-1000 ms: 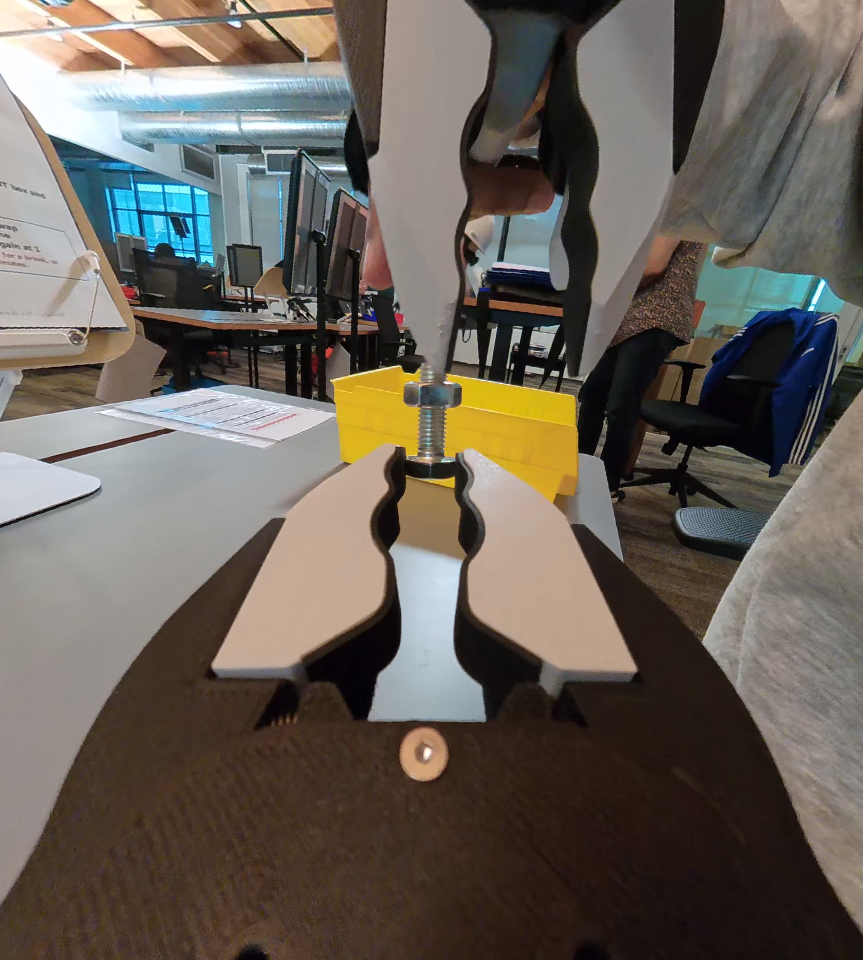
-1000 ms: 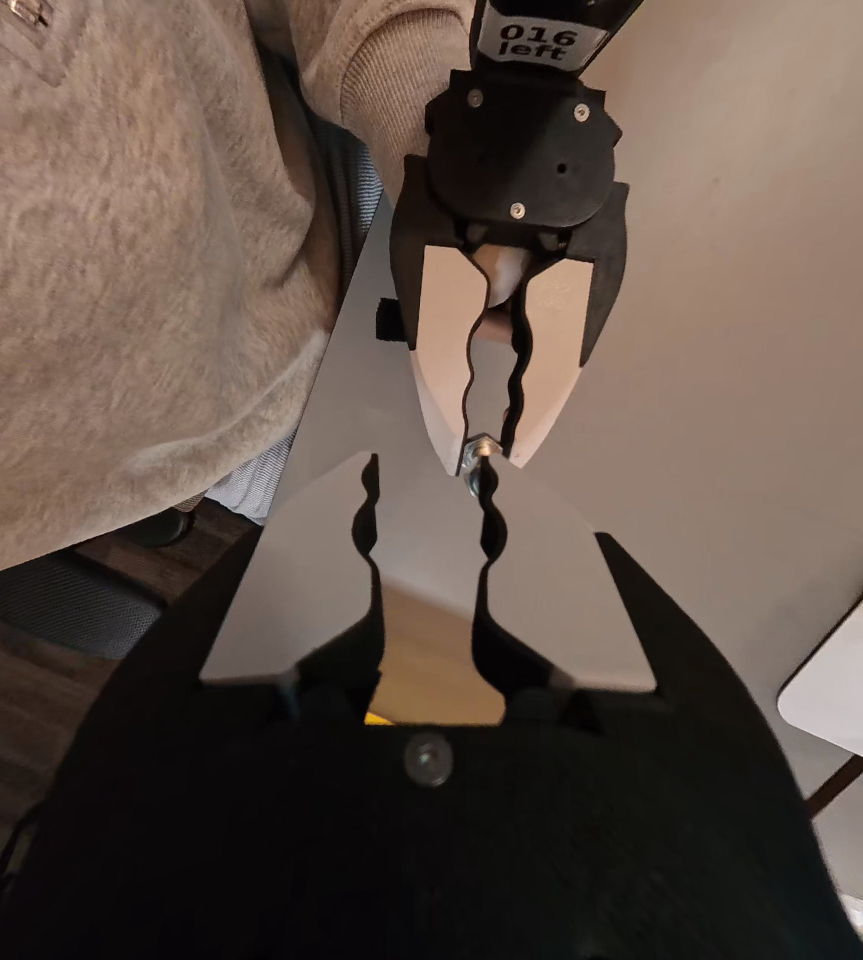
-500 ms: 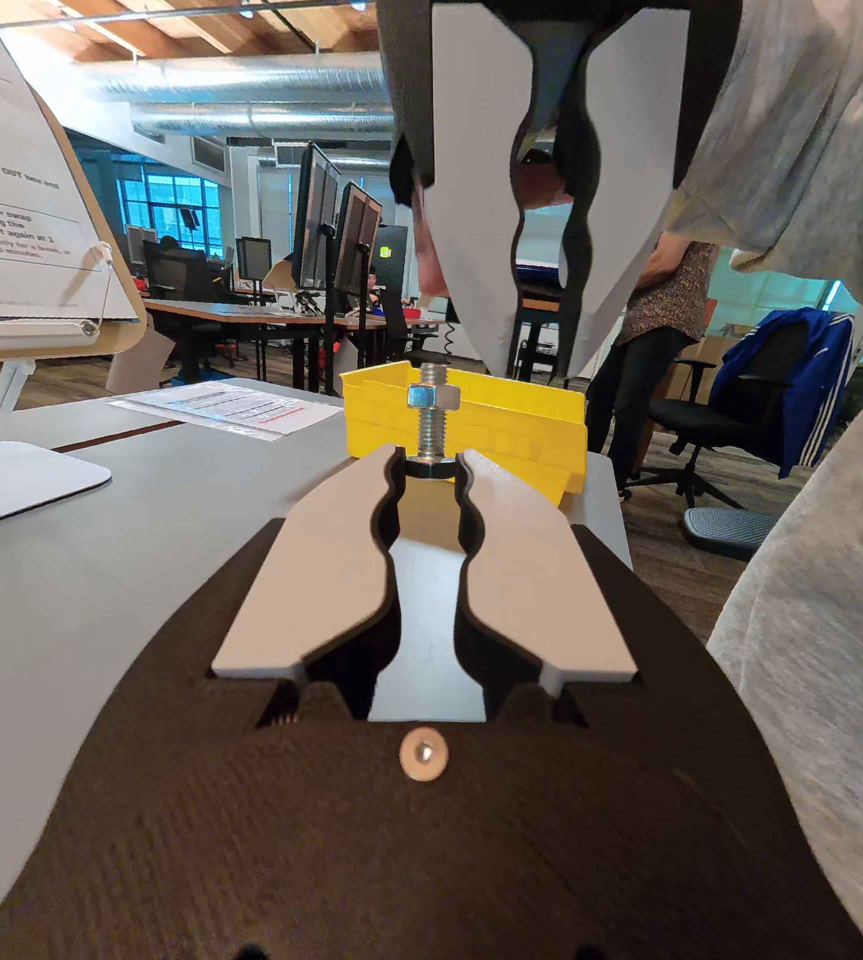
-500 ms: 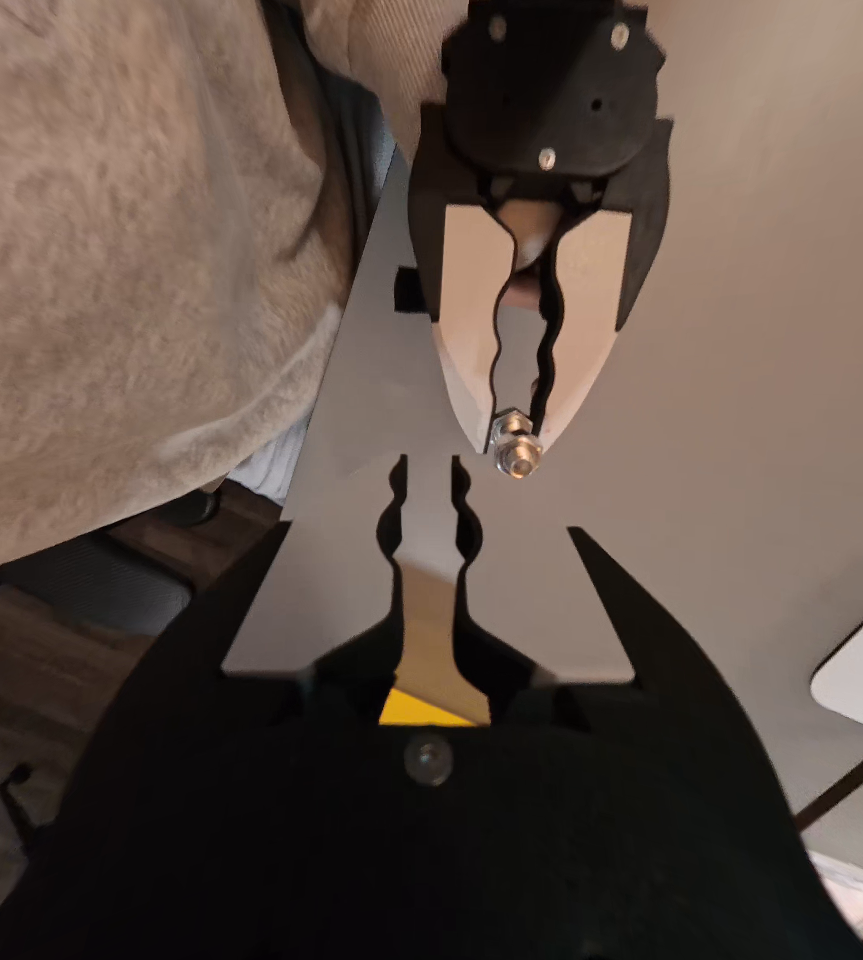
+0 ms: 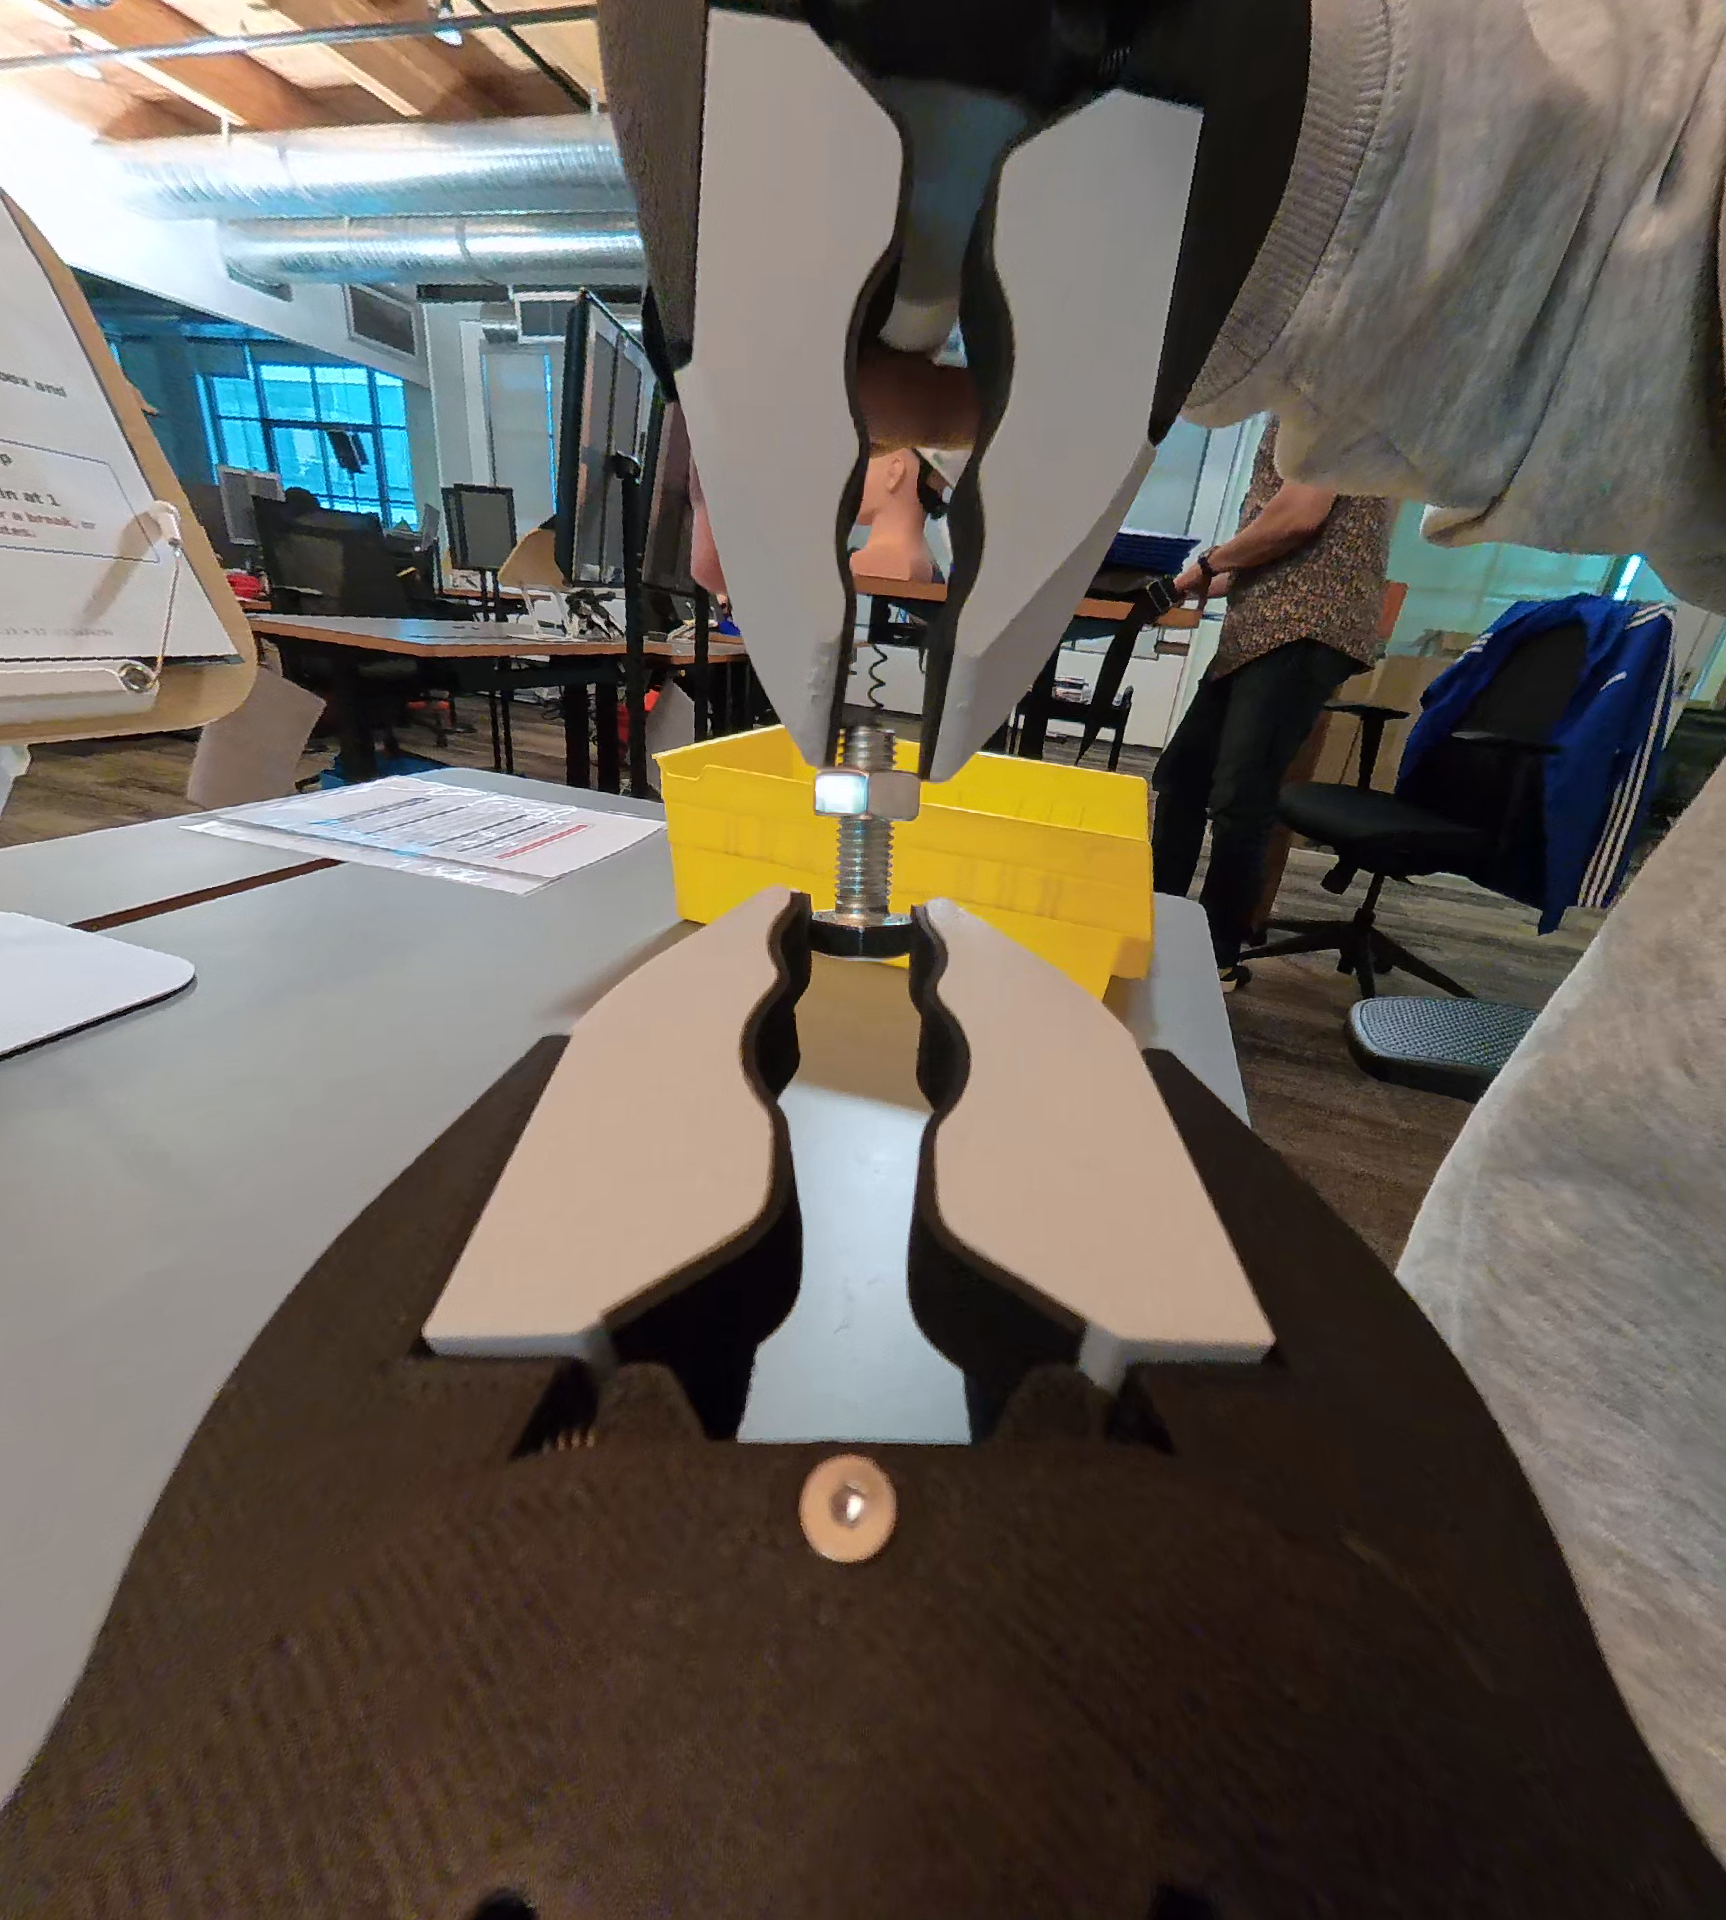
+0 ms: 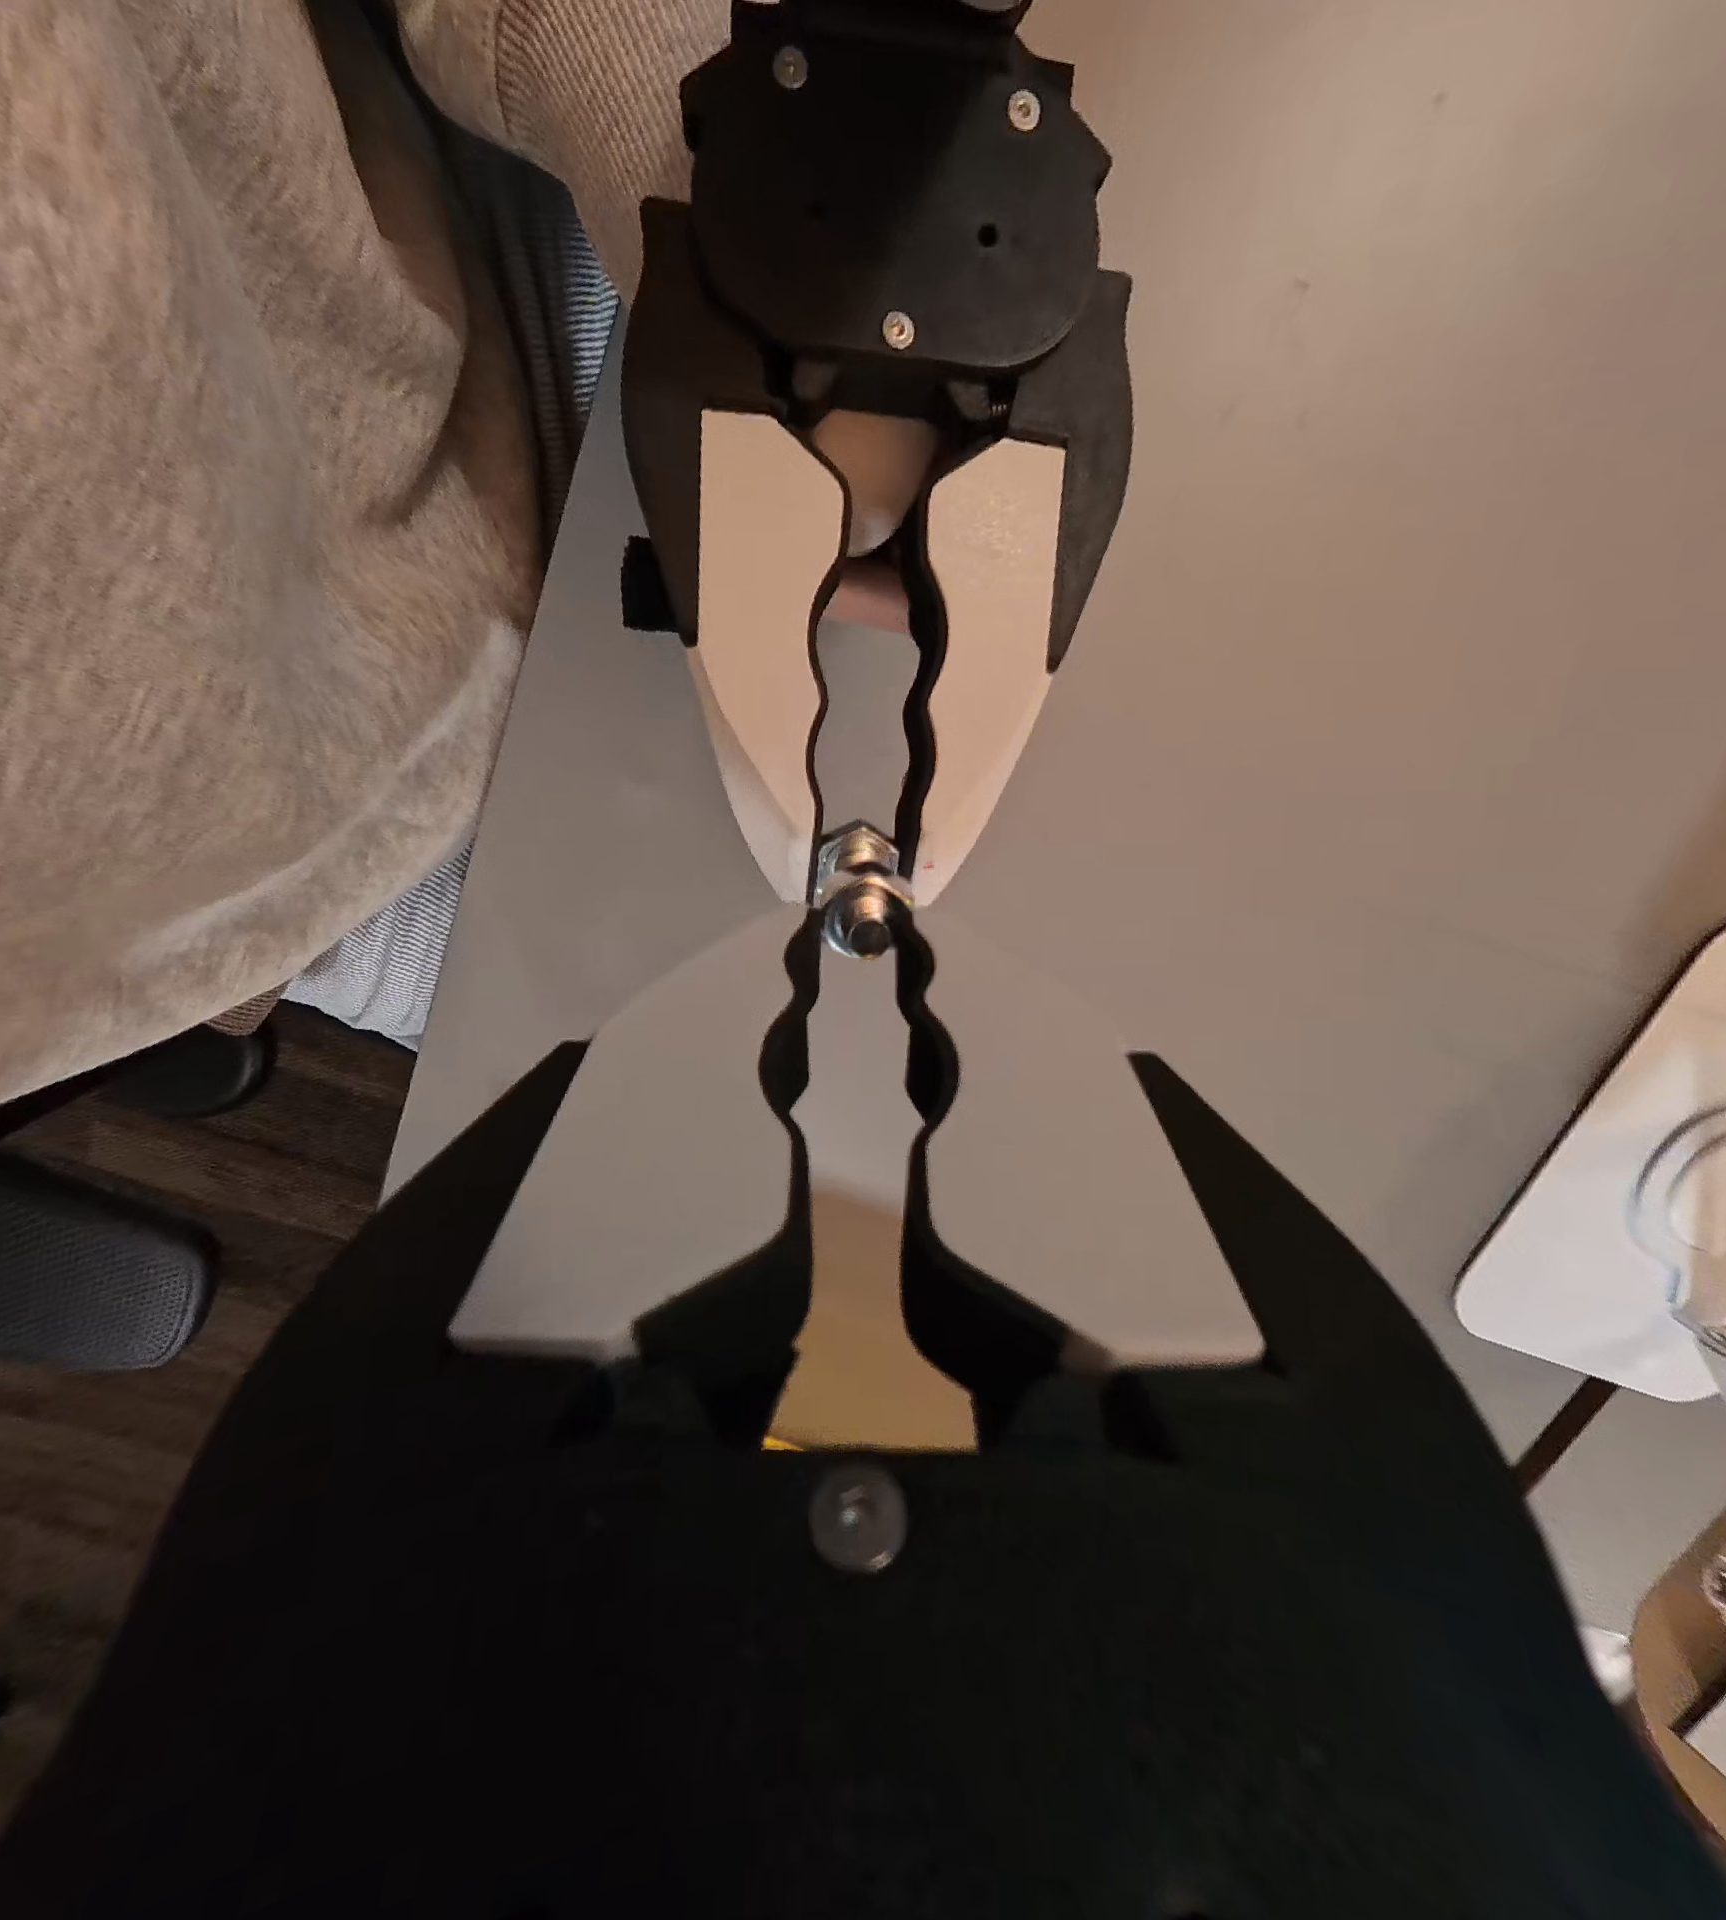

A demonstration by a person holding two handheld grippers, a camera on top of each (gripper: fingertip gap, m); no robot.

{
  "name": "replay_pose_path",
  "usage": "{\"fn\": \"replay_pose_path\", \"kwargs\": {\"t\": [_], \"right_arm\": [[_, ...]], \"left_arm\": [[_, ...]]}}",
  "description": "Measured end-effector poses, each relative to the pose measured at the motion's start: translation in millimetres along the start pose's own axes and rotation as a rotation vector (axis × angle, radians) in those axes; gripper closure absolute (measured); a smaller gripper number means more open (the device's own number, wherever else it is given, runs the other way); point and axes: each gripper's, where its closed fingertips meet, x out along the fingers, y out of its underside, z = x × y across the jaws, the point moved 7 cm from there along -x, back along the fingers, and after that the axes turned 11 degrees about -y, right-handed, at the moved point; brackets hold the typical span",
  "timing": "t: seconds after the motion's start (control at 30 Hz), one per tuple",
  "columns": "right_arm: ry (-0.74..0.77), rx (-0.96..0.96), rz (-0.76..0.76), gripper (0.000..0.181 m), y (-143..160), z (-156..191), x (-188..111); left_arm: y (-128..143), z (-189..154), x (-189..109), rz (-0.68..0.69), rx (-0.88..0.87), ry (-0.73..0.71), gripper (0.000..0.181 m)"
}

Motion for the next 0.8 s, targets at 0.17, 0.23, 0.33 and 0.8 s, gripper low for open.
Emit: {"fn": "replay_pose_path", "kwargs": {"t": [0.17, 0.23, 0.33, 0.8], "right_arm": [[-0.019, 0.028, -0.042, 0.168, 2, -2, 0], [-0.022, 0.044, -0.075, 0.172, 4, -3, -2], [-0.034, 0.067, -0.107, 0.172, 8, -3, -2], [0.457, 0.359, -0.221, 0.172, 113, -19, -71]], "left_arm": [[0, 0, 0, 0.003, -0.007, 0.004, 0.162], [0, 1, 0, -0.002, -0.029, 0.005, 0.162], [0, 0, 0, -0.001, -0.02, 0.007, 0.162], [3, 10, 3, 0.034, -0.117, -0.059, 0.132]]}}
